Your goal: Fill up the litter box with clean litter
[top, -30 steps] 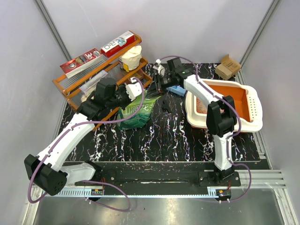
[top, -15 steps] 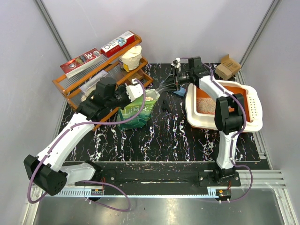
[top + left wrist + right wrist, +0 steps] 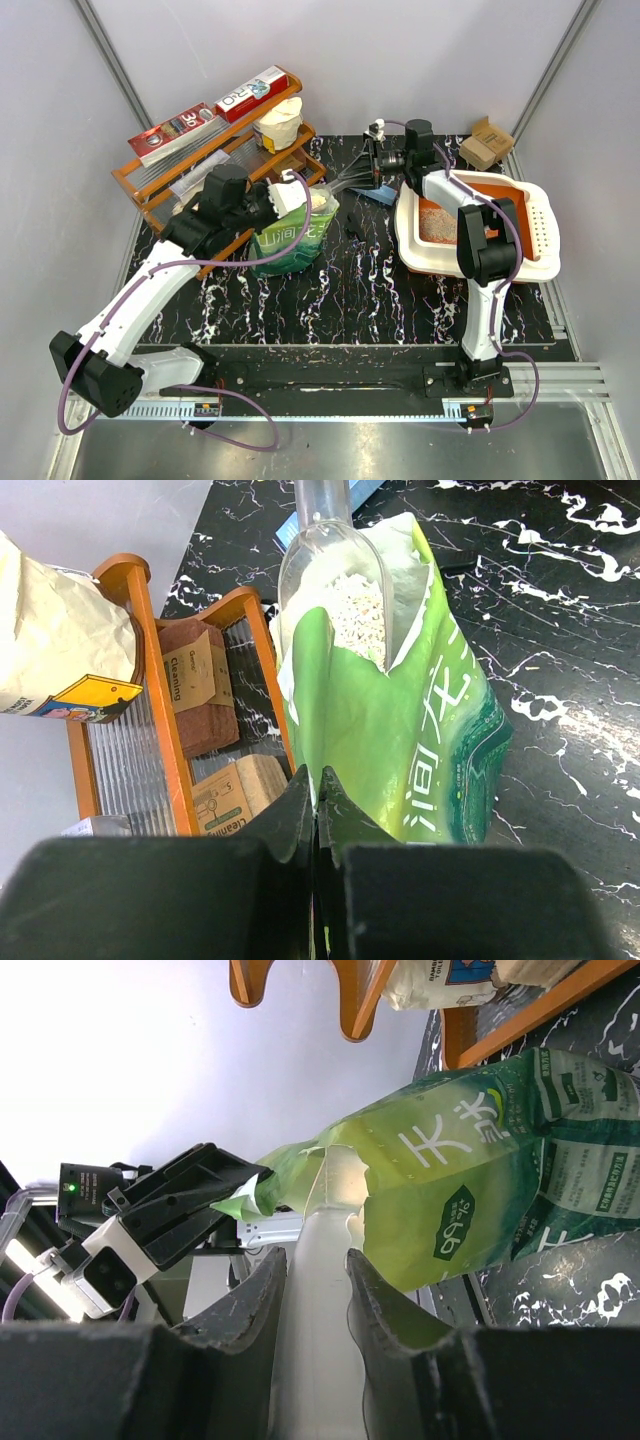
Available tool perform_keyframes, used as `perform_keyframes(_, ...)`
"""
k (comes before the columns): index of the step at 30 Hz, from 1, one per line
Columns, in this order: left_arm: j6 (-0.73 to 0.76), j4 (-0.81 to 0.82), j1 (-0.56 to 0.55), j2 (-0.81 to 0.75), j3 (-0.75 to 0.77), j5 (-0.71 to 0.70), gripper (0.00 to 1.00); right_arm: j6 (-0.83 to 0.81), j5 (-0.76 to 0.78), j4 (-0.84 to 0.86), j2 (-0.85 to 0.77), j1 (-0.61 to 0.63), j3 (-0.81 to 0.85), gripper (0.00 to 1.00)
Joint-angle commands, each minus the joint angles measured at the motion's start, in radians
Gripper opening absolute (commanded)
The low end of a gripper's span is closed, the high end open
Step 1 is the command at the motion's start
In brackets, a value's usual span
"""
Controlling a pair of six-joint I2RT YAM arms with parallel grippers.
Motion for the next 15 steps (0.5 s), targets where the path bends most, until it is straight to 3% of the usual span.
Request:
perform_keyframes(1, 0.018, 0.027, -0.006, -0.025, 0.056, -0.008, 0.00, 0.043, -0.044, 0.063, -0.053, 0.008, 0.017, 0.00)
perform_keyframes(15, -0.010, 0.070, -0.008, -0.042, 0.041, -0.042, 0.00, 0.012, -0.005, 0.055, -0.104, -0.050, -0.032, 0.00)
